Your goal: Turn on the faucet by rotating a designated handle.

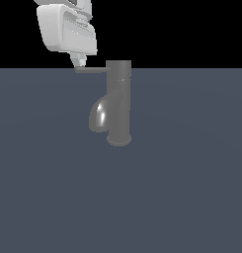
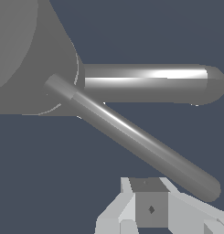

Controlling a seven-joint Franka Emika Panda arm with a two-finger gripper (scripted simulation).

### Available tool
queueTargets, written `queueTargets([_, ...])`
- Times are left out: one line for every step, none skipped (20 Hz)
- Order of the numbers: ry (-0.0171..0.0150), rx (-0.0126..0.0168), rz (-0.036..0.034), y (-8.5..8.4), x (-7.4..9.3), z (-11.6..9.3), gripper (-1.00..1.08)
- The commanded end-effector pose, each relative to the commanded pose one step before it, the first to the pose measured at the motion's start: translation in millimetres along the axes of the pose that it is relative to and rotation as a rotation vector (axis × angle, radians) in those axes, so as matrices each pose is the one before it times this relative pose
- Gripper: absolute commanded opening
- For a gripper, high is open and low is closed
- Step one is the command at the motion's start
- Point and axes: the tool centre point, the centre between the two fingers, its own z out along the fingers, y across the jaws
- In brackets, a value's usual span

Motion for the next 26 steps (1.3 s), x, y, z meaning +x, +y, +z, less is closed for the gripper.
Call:
queueTargets([0.00223, -0.00284, 0.00766, 4.63, 10.53, 0.12, -1.0])
queueTargets([0.0, 0.0, 0.0, 2.02, 2.17, -0.05, -1.0])
queueTargets([0.0, 0.0, 0.0, 2.03, 2.17, -0.05, -1.0])
queueTargets([0.0, 0.0, 0.0, 2.03, 2.18, -0.05, -1.0])
queueTargets([0.0, 0.0, 0.0, 2.03, 2.18, -0.05, -1.0])
queueTargets([-0.00013, -0.00045, -0.00051, 2.01, 1.97, 0.14, -1.0])
queueTargets([0.0, 0.0, 0.0, 2.04, 2.19, -0.05, -1.0])
queueTargets([0.0, 0.0, 0.0, 2.04, 2.19, -0.05, -1.0])
queueTargets([0.0, 0.0, 0.0, 2.04, 2.19, -0.05, -1.0])
queueTargets([0.0, 0.0, 0.0, 2.04, 2.2, -0.06, -1.0])
queueTargets([-0.00011, -0.00047, -0.00049, 2.01, 1.99, 0.15, -1.0])
queueTargets([0.0, 0.0, 0.0, 2.05, 2.2, -0.06, -1.0])
queueTargets([0.0, 0.0, 0.0, 2.05, 2.21, -0.06, -1.0])
queueTargets([0.0, 0.0, 0.0, 2.06, 2.21, -0.06, -1.0])
queueTargets([0.0, 0.0, 0.0, 2.06, 2.22, -0.07, -1.0])
queueTargets([0.0, 0.0, 0.0, 2.06, 2.22, -0.07, -1.0])
queueTargets([-0.00006, -0.00054, -0.00042, 1.99, 2.05, 0.17, -1.0])
queueTargets([0.0, 0.0, 0.0, 0.0, 0.0, 0.0, -1.0])
queueTargets([0.00012, 0.0023, -0.00525, -1.77, -5.18, 0.12, -1.0])
queueTargets([0.0, 0.0, 0.0, -0.18, 5.99, -0.06, -1.0])
queueTargets([-0.00007, -0.00035, 0.00059, -0.38, 6.33, 0.09, -1.0])
queueTargets([0.0, 0.0, 0.0, -0.19, 6.07, -0.07, -1.0])
queueTargets([-0.00006, -0.00035, 0.00059, -0.38, 6.41, 0.09, -1.0])
queueTargets([0.0, 0.0, 0.0, -0.2, 6.15, -0.07, -1.0])
queueTargets([0.0, 0.0, 0.0, -0.2, 6.19, -0.07, -1.0])
queueTargets([-0.00004, -0.00033, 0.0006, -0.39, 6.53, 0.08, -1.0])
